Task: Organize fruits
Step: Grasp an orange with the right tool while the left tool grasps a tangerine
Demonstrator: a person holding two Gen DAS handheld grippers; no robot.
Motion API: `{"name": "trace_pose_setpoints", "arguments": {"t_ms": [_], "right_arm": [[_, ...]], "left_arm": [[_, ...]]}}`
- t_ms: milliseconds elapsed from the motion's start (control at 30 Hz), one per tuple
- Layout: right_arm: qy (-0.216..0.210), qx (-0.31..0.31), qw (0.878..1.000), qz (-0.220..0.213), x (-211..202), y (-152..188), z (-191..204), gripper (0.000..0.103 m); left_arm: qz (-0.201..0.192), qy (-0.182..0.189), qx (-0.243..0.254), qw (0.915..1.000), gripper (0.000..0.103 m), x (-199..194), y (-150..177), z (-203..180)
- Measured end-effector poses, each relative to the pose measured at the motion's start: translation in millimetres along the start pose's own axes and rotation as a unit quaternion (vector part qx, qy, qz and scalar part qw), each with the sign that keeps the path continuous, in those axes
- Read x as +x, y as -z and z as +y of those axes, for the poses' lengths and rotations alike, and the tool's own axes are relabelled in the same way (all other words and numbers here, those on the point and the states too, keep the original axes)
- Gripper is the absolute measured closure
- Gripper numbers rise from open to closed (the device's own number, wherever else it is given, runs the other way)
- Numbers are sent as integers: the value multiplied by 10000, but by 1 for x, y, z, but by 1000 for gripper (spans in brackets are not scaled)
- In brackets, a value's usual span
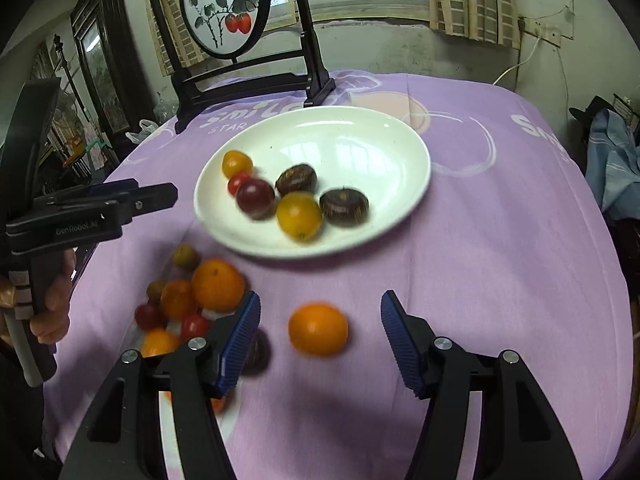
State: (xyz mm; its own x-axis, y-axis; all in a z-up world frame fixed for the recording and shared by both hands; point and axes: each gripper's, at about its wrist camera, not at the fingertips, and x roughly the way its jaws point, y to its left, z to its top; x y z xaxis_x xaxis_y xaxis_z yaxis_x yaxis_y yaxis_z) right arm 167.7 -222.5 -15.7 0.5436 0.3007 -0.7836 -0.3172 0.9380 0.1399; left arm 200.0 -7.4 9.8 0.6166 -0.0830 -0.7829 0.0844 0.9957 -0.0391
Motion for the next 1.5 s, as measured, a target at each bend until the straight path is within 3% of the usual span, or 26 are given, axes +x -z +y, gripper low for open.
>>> {"name": "trace_pose_setpoints", "arguments": {"t_ms": [267, 533, 667, 833, 967, 1067, 1167, 1200, 1233, 1500], "right_arm": [[-18, -295, 9995, 114, -21, 42, 24, 39], [-113, -394, 9989, 223, -25, 70, 46, 39], [-94, -588, 9979, 254, -22, 82, 61, 33], [130, -1032, 9936, 448, -7, 87, 83, 33], [208, -1039, 9933, 455, 4, 80, 91, 33], [266, -906, 9943, 501, 14, 70, 93, 34], [279, -694, 9955, 574, 23, 61, 94, 42], [251, -652, 9957, 615, 26, 60, 95, 55], [169, -590, 9962, 612, 27, 59, 96, 58], [-61, -209, 9990, 402, 2, 75, 82, 59]], "left_arm": [[-46, -88, 87, 9999, 15, -21, 48, 1], [0, -78, -366, 9993, 12, -26, 79, 25], [-49, -188, -606, 9980, 11, -23, 87, 41], [-147, -140, -790, 9967, 11, -19, 93, 54], [-148, -218, -772, 9967, 11, -14, 94, 58], [-73, -51, -831, 9965, 11, -12, 95, 60], [-60, -64, -824, 9966, 11, -12, 95, 61], [-62, -72, -831, 9965, 11, -12, 95, 61], [-57, -75, -845, 9964, 11, -11, 96, 62], [37, -46, -802, 9968, 11, -5, 98, 59]]}}
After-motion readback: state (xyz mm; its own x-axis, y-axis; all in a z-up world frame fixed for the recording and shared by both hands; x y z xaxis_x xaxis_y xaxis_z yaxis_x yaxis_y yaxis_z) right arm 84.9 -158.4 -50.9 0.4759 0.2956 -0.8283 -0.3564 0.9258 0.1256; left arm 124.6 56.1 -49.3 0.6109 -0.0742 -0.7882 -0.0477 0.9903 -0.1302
